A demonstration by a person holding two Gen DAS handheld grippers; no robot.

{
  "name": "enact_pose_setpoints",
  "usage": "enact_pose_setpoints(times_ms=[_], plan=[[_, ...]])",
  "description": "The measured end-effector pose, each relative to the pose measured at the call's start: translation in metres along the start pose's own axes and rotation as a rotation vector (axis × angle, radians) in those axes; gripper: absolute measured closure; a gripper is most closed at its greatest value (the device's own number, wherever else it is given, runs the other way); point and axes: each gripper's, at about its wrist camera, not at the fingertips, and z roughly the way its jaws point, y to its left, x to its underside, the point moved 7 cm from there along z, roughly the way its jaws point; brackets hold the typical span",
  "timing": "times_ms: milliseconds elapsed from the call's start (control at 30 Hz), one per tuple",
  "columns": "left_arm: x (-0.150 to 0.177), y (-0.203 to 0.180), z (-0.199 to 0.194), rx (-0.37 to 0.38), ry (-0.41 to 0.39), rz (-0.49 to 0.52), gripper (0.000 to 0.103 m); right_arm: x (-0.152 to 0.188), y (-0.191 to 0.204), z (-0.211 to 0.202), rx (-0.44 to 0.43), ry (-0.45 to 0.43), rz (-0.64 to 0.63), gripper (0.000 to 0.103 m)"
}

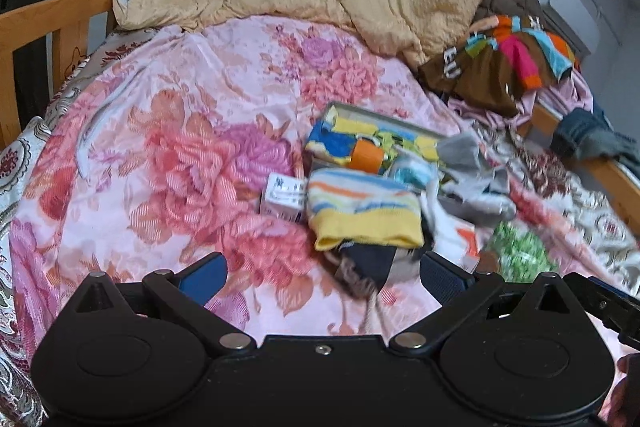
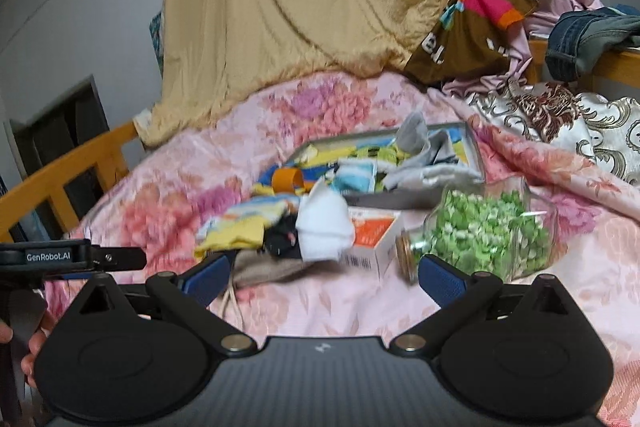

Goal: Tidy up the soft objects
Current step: 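Move left tool to striped yellow sock while right tool approaches white cloth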

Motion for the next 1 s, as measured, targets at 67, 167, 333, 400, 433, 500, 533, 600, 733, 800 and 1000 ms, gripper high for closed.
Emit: enact_pose_setpoints(times_ms=[67,167,333,400,433,500,533,600,733,800,1000], plan=[[0.006,0.002,0.004,0.005,0.011,0.02,0.001,0.004,0.003,0.006,0.007,0.015,-0.023,0.0],[0.014,0.004,0.009,0.018,0.022,0.022,0.001,0.01,0.005,0.014,0.016,0.044,-0.038,0.0],[0.02,0.004,0.018,0.031,0.028,0.026,0.001,0.018,0.006,0.025,0.029,0.08,-0.062,0.0],[0.021,0.004,0.021,0.031,0.025,0.038,0.001,0.018,0.006,0.03,0.029,0.086,-0.066,0.0],[0.021,0.004,0.023,0.031,0.024,0.042,0.001,0.018,0.006,0.032,0.029,0.09,-0.067,0.0],[0.021,0.004,0.026,0.033,0.022,0.047,0.001,0.019,0.007,0.036,0.026,0.099,-0.068,0.0],[0.021,0.004,0.028,0.032,0.021,0.047,0.001,0.019,0.007,0.038,0.024,0.103,-0.07,0.0],[0.022,0.006,0.031,0.033,0.022,0.044,0.001,0.02,0.007,0.043,0.023,0.11,-0.074,0.0],[0.027,0.013,0.039,0.033,0.041,-0.031,0.001,0.021,0.008,0.049,0.021,0.12,-0.073,0.0],[0.028,0.014,0.043,0.037,0.045,-0.056,0.001,0.021,0.007,0.052,0.022,0.123,-0.072,0.0],[0.023,0.01,0.049,0.045,0.002,-0.04,0.001,0.021,0.006,0.06,0.033,0.117,-0.075,0.0]])
